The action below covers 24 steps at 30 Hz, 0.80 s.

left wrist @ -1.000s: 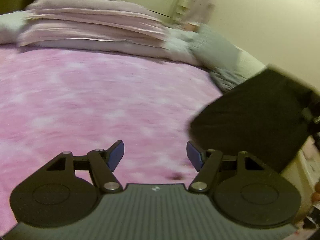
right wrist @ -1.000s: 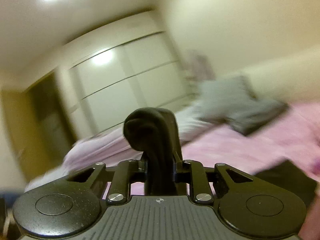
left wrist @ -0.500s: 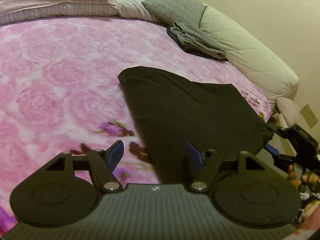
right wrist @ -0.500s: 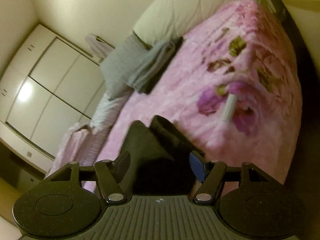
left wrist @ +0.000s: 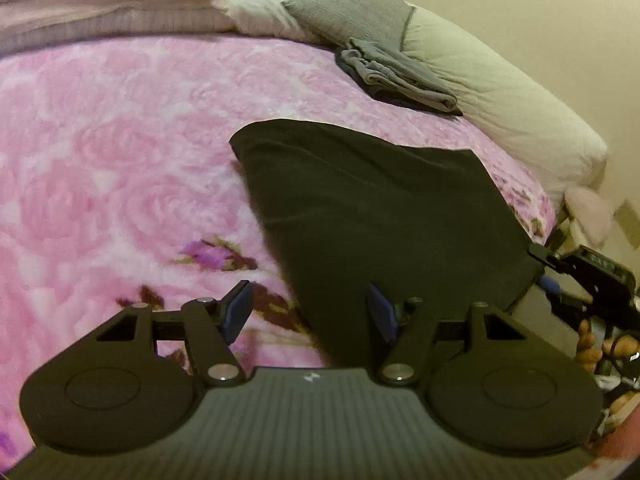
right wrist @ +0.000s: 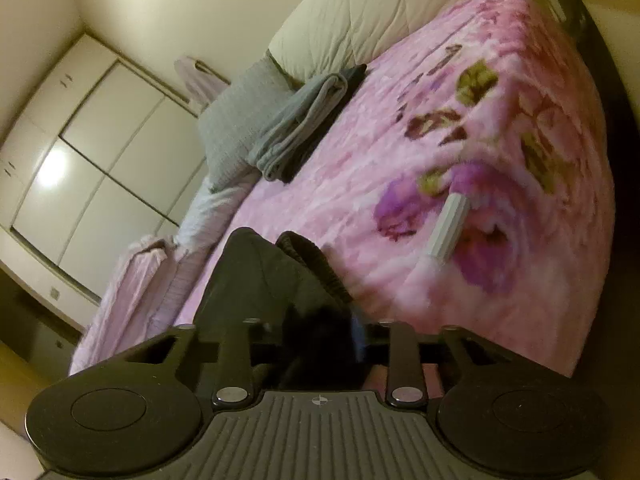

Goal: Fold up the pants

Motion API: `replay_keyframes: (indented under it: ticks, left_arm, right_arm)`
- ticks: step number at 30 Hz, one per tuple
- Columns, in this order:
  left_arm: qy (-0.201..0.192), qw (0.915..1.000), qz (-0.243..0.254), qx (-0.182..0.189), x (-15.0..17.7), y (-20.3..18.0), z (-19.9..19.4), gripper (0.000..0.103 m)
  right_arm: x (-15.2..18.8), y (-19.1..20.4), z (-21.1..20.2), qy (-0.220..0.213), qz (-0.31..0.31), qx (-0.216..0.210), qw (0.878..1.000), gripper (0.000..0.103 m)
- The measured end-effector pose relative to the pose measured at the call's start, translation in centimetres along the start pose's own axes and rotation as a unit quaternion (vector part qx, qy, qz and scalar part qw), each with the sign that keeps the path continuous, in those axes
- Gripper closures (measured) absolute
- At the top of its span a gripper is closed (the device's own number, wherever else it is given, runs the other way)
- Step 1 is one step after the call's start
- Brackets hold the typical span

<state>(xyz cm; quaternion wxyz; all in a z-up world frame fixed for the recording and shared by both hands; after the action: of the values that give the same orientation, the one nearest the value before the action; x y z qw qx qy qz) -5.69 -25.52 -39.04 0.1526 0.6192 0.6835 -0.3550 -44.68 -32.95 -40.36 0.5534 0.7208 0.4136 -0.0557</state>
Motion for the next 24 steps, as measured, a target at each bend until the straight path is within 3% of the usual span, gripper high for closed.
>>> replay_keyframes:
  ticks: [1, 3, 7, 9, 11, 12, 13, 14, 16, 18, 20, 24]
  left_arm:
    - [0.003, 0.9997, -0.020, 0.013, -0.1, 0.3, 0.0, 0.044]
    - [0.009, 0.9971, -0.062, 0.042, -0.2, 0.8, 0.0, 0.042]
    - [0.054, 0.9837, -0.138, 0.102, 0.5, 1.0, 1.4, 0.037]
    - [0.093, 0.9741, -0.165, 0.123, 1.8, 0.9, 3.0, 0.037]
    - [0.091, 0.9634, -0.206, 0.146, 2.7, 1.2, 3.7, 0.038]
    - [0.084, 0.9581, -0.220, 0.163, 2.8, 1.1, 3.8, 0.044]
    - [0.077, 0.9571, -0.227, 0.163, 2.8, 1.2, 3.9, 0.046]
    - [0.072, 0.9579, -0.224, 0.164, 2.7, 1.1, 3.9, 0.050]
    - [0.060, 0.9614, -0.208, 0.169, 2.2, 0.9, 3.6, 0.069]
    - [0.039, 0.9660, -0.195, 0.166, 0.9, 1.0, 2.9, 0.073]
    - [0.008, 0.9761, -0.163, 0.143, -0.9, 1.6, 2.0, 0.073]
    - [-0.009, 0.9857, -0.135, 0.101, -3.1, 4.8, 2.6, 0.073]
  right_arm:
    - [-0.4, 0.1, -0.4, -0.010, -0.002, 0.006, 1.000, 0.044]
    - [-1.1, 0.2, -1.0, -0.020, 0.002, -0.010, 1.000, 0.041]
    - [-0.3, -1.9, 1.0, 0.030, 0.039, -0.021, 0.999, 0.041]
    - [0.2, -3.2, 1.5, 0.032, 0.084, -0.041, 0.995, 0.042]
    - [0.5, -3.9, 1.7, 0.030, 0.106, -0.054, 0.992, 0.046]
    - [0.6, -4.1, 1.7, 0.028, 0.107, -0.059, 0.992, 0.048]
    - [0.6, -4.1, 1.6, 0.027, 0.108, -0.062, 0.992, 0.053]
    - [0.6, -4.0, 1.6, 0.027, 0.110, -0.065, 0.991, 0.056]
    - [0.7, -3.6, 1.3, 0.026, 0.113, -0.053, 0.992, 0.060]
    - [1.1, -2.7, 0.9, 0.023, 0.128, -0.042, 0.991, 0.066]
    - [2.0, -0.8, -0.1, 0.024, 0.132, -0.020, 0.991, 0.069]
    - [6.1, 1.7, -0.7, 0.032, 0.118, -0.004, 0.993, 0.067]
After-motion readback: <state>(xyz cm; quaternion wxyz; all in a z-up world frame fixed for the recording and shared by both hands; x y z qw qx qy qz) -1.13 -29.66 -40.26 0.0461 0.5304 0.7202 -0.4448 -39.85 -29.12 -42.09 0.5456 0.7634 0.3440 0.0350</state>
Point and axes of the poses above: each gripper's, at about its wrist camera, not at the fingertips, and z roughly the way its jaws point, y to its left, x to its underside, the point moved 6 cm from there along z, roughly the way its jaws point, and after that the axes turned 5 degrees about -x, right-handed, at the moved point
